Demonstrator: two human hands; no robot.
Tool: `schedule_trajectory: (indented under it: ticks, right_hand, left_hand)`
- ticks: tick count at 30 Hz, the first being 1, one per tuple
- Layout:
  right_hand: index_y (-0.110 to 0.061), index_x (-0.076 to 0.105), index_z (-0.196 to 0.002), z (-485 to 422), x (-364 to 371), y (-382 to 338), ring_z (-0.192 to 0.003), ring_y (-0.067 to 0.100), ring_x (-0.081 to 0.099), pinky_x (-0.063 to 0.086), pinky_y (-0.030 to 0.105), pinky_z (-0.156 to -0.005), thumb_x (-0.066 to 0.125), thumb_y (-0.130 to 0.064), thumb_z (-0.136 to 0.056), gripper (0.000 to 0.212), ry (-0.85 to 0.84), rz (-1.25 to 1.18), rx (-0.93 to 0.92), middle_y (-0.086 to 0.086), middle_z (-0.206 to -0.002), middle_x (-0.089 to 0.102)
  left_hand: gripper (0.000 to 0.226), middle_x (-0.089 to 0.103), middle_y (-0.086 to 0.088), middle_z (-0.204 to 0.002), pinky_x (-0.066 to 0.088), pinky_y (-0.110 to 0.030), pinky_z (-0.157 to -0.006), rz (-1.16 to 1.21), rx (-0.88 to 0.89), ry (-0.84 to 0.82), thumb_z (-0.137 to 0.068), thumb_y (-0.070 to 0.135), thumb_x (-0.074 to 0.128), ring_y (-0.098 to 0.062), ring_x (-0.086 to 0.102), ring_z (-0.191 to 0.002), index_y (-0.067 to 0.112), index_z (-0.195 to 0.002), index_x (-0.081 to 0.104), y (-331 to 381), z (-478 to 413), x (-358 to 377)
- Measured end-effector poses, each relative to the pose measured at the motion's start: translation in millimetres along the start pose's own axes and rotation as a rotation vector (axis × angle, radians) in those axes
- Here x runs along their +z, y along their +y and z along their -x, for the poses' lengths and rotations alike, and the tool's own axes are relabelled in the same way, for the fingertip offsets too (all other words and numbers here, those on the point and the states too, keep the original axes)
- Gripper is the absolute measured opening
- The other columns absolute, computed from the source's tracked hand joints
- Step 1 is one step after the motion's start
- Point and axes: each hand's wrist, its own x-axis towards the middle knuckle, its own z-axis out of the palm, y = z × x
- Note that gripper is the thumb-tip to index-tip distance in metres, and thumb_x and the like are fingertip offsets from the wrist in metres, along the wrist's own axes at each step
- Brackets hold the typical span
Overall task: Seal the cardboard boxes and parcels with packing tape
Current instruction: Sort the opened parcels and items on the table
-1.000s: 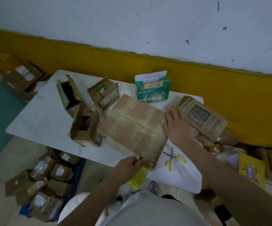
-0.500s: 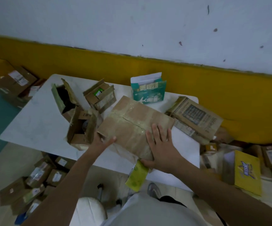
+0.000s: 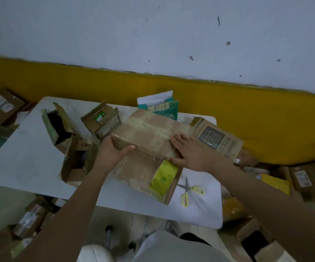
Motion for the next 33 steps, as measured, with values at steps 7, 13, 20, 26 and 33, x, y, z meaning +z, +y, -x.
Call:
schedule_trajectory:
  ticks: [7, 13, 20, 26, 33]
  right_hand:
    - [-0.023, 0.009, -0.158, -19, -13, 26, -0.152, 0.025, 0.003, 0.006, 0.044, -0.123, 0.028, -0.067, -0.092, 0.082, -0.040, -0.208, -0.044, 0.006, -0.165, 0.005]
    - [-0.022, 0.043, -0.148, -40, -31, 40, -0.144, 0.021, 0.032, 0.021, 0.027, -0.114, 0.042, -0.043, -0.103, 0.051, 0.049, -0.346, -0.031, 0.003, -0.157, 0.035]
    - [-0.021, 0.052, -0.142, -45, -32, 35, -0.132, 0.022, 0.047, 0.035, 0.028, -0.106, 0.042, -0.039, -0.103, 0.044, 0.084, -0.440, -0.037, 0.003, -0.147, 0.050]
    - [-0.013, 0.063, -0.130, -61, -18, 38, -0.120, 0.024, 0.058, 0.043, 0.027, -0.100, 0.052, -0.021, -0.101, 0.031, 0.030, -0.636, 0.061, 0.007, -0.130, 0.063]
    - [-0.012, 0.059, -0.082, -86, 14, 57, -0.066, 0.012, 0.046, 0.041, 0.018, -0.060, 0.042, -0.006, -0.103, 0.028, 0.055, -0.976, 0.464, 0.004, -0.076, 0.051]
  left_hand:
    - [0.082, 0.062, -0.004, -0.118, 0.052, -0.045, -0.093, -0.180, 0.012, 0.106, -0.065, 0.074, 0.073, -0.024, 0.059, -0.110, 0.014, -0.119, 0.055, 20, -12, -2]
    - [0.103, 0.060, -0.016, -0.123, 0.050, -0.047, -0.094, -0.329, -0.018, 0.129, -0.064, 0.088, 0.057, -0.034, 0.057, -0.114, 0.004, -0.125, 0.054, 45, -20, 5]
    - [0.113, 0.058, -0.024, -0.124, 0.045, -0.045, -0.095, -0.544, -0.021, 0.189, -0.066, 0.091, 0.034, -0.038, 0.055, -0.115, -0.004, -0.126, 0.050, 45, -18, 7]
    - [0.121, 0.046, -0.028, -0.141, 0.033, -0.052, -0.111, -0.584, -0.128, 0.152, -0.071, 0.093, 0.034, -0.042, 0.042, -0.132, -0.004, -0.143, 0.038, 34, -29, 12]
    - [0.050, 0.055, -0.014, -0.137, 0.034, -0.032, -0.104, -0.335, 0.029, -0.081, -0.105, 0.045, 0.032, -0.028, 0.050, -0.126, 0.013, -0.132, 0.058, 72, -8, 43]
